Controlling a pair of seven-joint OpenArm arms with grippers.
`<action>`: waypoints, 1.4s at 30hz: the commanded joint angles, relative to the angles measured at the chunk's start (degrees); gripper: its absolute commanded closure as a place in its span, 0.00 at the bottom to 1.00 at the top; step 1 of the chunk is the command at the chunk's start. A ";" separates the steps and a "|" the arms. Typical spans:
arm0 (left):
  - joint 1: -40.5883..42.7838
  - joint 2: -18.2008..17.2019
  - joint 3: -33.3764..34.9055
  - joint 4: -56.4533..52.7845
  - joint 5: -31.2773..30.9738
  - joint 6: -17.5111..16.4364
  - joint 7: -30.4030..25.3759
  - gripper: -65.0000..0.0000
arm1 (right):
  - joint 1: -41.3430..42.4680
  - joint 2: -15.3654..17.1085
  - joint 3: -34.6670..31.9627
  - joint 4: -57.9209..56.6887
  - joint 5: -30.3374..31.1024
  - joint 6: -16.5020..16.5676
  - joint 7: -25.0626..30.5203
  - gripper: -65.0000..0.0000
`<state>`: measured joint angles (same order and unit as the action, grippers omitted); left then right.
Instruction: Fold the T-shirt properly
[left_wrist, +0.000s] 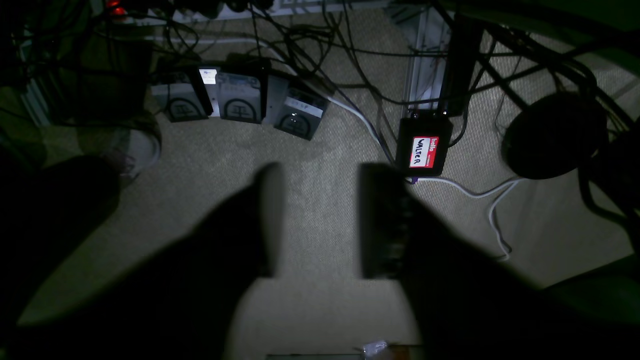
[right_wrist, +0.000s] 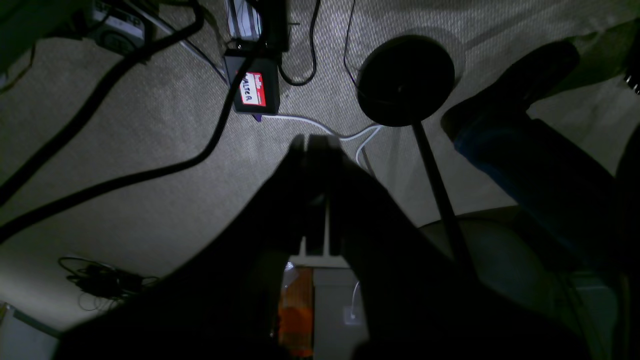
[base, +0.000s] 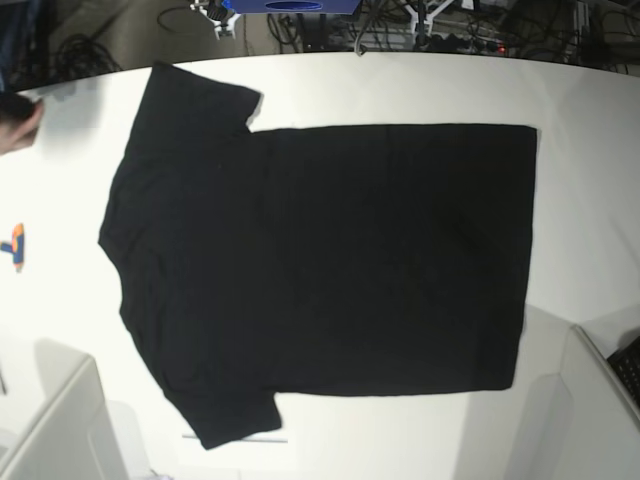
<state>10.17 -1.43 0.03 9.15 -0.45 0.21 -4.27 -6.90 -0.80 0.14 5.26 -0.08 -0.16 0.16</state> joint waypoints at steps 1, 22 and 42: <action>0.42 -0.11 -0.08 0.04 0.14 0.19 -0.08 0.97 | -0.27 0.14 0.08 -0.03 0.12 -0.23 -0.12 1.00; 8.33 -1.95 0.54 10.41 0.23 0.19 -3.60 1.00 | -10.12 0.40 0.17 14.30 0.21 -0.41 -1.00 1.00; 32.24 -6.00 -0.08 47.78 0.05 0.19 -3.60 1.00 | -42.47 0.05 2.54 75.49 0.21 -0.50 -22.10 1.00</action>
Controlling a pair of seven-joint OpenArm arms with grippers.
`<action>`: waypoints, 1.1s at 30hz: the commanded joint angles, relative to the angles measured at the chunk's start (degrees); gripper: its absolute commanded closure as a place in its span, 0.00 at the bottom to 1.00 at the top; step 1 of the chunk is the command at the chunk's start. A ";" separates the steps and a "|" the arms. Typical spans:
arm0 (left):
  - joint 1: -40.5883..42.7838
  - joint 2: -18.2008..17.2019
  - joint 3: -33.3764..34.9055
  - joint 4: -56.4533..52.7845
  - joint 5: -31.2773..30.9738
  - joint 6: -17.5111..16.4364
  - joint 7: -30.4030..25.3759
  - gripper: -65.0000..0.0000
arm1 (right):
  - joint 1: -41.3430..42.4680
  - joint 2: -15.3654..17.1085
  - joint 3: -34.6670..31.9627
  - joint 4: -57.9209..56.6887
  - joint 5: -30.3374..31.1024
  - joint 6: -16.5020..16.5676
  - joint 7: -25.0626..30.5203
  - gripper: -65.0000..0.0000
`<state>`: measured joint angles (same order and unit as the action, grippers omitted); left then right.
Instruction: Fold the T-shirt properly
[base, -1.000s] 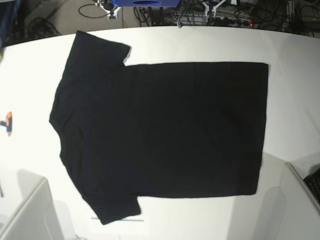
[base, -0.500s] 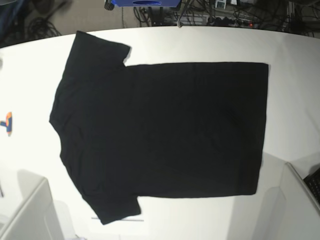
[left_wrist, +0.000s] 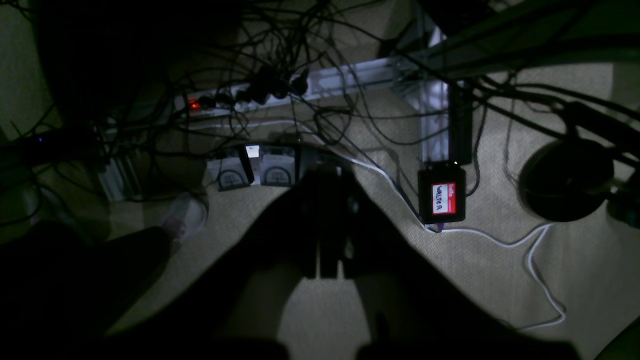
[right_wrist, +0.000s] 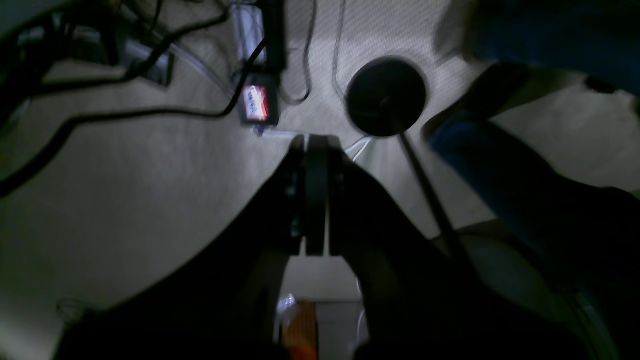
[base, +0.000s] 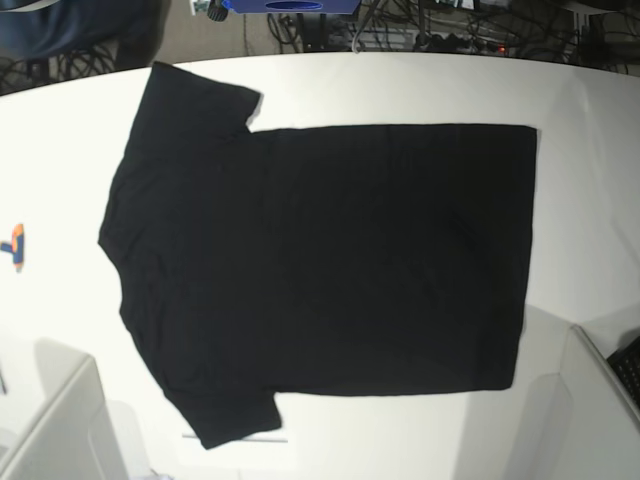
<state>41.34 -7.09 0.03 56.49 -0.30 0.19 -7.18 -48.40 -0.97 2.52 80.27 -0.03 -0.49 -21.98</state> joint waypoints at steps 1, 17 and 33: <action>1.51 -0.34 -0.08 0.70 -0.10 0.21 -0.69 1.00 | -1.58 0.23 0.77 1.62 0.16 -0.17 0.04 1.00; 5.38 -1.22 -6.14 8.35 -0.19 0.30 -0.69 1.00 | -6.06 0.23 8.07 11.82 0.16 -0.17 0.22 1.00; 12.06 -1.39 -9.57 22.15 -0.10 0.30 -0.69 1.00 | -10.19 -3.55 13.96 27.55 0.08 0.10 0.13 1.00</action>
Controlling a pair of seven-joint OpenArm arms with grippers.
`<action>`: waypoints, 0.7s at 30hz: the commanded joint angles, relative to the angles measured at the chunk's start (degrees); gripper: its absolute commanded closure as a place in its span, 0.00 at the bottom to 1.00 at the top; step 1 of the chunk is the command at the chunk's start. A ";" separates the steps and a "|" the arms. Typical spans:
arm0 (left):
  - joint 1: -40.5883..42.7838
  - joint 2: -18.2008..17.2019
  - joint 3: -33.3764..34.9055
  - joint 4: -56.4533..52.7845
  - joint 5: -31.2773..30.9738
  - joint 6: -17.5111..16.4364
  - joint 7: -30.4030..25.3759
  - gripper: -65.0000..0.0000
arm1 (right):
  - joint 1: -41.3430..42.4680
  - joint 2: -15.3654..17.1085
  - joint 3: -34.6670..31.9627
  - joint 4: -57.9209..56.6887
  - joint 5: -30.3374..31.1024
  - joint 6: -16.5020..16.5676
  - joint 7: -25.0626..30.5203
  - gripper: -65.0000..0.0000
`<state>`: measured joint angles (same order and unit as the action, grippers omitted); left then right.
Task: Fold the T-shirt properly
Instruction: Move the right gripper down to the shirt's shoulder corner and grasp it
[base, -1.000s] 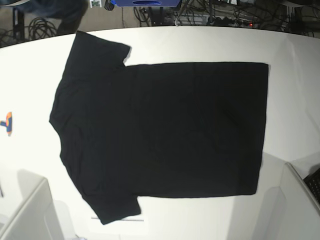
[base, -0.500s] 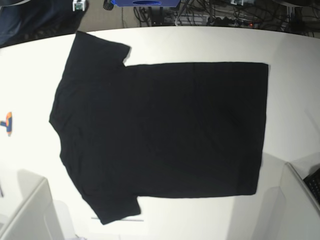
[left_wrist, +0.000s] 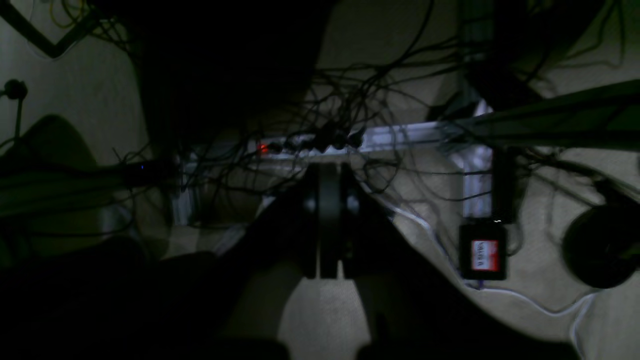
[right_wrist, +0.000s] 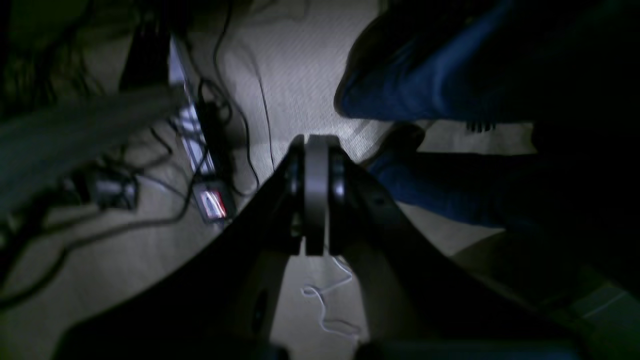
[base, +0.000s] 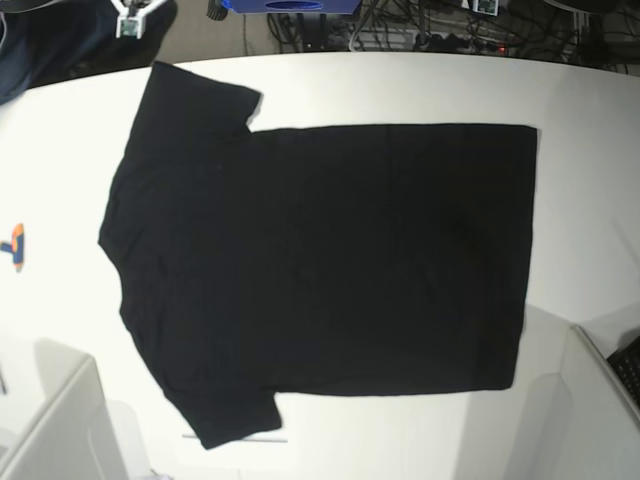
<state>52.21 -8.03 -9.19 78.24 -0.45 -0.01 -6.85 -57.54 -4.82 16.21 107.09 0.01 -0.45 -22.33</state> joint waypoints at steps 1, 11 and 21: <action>1.90 -0.45 -0.44 1.98 0.05 0.49 -1.02 1.00 | -0.88 -0.06 0.80 1.88 0.03 0.14 0.39 1.00; 7.79 -0.71 -0.52 14.38 0.05 0.49 -1.10 1.00 | 1.93 -0.24 2.39 8.12 0.12 0.14 0.74 1.00; 10.61 -0.71 -0.52 21.68 0.05 0.49 -1.28 1.00 | 15.82 -0.32 4.85 7.86 0.12 0.23 0.39 1.00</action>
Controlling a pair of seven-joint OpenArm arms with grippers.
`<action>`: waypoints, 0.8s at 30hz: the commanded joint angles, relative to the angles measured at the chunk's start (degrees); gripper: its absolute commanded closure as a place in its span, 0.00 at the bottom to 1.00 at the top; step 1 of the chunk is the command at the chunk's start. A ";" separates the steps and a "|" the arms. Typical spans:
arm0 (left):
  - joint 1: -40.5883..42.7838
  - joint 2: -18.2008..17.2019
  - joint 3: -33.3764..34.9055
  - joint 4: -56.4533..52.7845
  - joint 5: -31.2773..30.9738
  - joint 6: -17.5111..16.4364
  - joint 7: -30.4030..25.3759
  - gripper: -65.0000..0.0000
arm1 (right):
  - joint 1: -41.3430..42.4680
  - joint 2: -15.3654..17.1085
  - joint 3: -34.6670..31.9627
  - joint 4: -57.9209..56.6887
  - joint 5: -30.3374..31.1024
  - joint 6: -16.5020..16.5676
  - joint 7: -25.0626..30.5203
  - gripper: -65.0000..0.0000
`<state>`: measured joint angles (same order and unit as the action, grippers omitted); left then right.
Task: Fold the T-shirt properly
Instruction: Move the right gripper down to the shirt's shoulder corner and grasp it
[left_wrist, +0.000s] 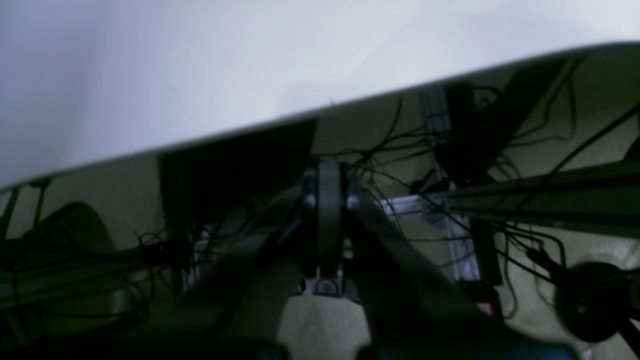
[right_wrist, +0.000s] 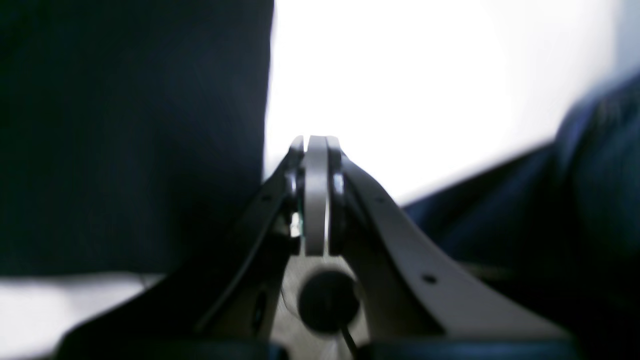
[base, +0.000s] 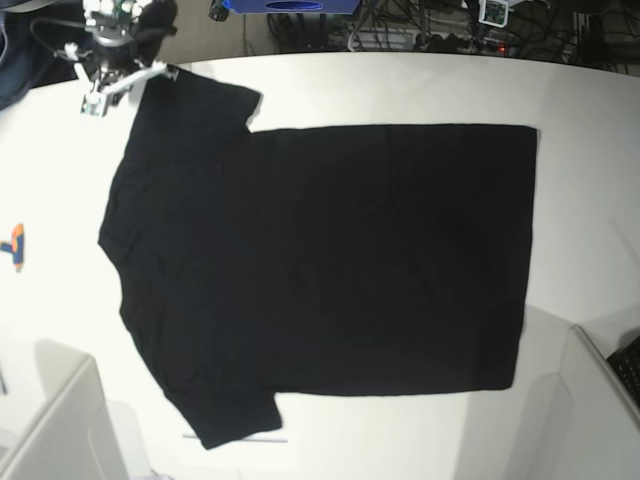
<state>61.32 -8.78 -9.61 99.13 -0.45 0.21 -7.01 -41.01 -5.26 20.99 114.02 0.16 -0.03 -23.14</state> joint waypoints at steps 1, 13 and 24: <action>2.11 0.03 -0.11 0.78 0.05 0.28 -1.39 1.00 | 0.62 0.03 -0.03 0.93 0.06 -0.19 1.20 1.00; 3.34 0.56 -0.37 9.31 -3.55 0.28 -1.48 1.00 | 4.93 1.26 0.41 0.66 27.22 -0.19 1.11 0.42; 0.26 0.03 -14.61 10.10 -30.10 0.10 -0.86 1.00 | 5.63 11.72 0.41 -10.24 49.81 1.83 1.55 0.31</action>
<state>60.88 -8.47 -23.92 108.36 -30.50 0.45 -6.57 -35.14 6.28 21.06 102.72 49.41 1.30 -22.37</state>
